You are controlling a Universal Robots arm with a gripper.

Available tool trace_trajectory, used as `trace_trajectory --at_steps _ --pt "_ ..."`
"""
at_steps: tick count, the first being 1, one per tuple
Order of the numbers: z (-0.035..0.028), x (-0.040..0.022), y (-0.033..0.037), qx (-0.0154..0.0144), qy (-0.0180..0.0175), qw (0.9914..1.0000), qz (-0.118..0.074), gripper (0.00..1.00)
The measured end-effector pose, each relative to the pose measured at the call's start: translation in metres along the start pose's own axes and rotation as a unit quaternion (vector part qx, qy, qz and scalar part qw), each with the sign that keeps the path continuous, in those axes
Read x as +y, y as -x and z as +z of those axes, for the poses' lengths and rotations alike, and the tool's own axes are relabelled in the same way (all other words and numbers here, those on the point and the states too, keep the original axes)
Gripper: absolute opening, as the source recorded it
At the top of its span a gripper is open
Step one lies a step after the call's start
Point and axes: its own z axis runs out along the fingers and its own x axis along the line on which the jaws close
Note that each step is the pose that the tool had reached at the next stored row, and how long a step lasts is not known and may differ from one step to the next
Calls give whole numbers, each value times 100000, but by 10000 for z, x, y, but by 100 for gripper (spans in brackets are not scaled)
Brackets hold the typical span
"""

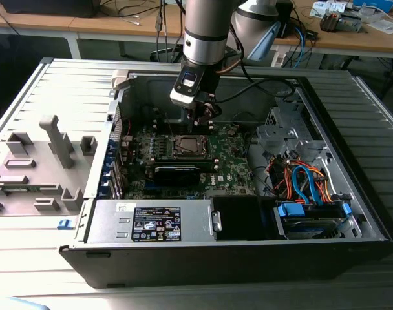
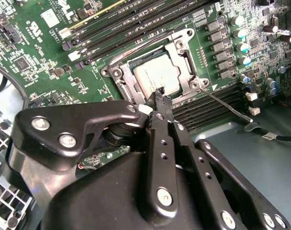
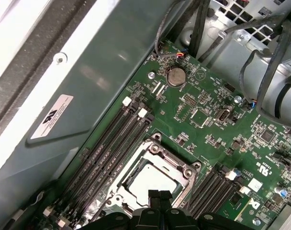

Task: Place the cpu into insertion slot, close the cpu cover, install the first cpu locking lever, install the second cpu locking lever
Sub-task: 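Install the first cpu locking lever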

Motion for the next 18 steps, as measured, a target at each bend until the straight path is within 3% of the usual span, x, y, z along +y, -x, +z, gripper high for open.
trace_trajectory --at_steps 18 --pt "0 0 0 -70 -5 99985 -1717 11"
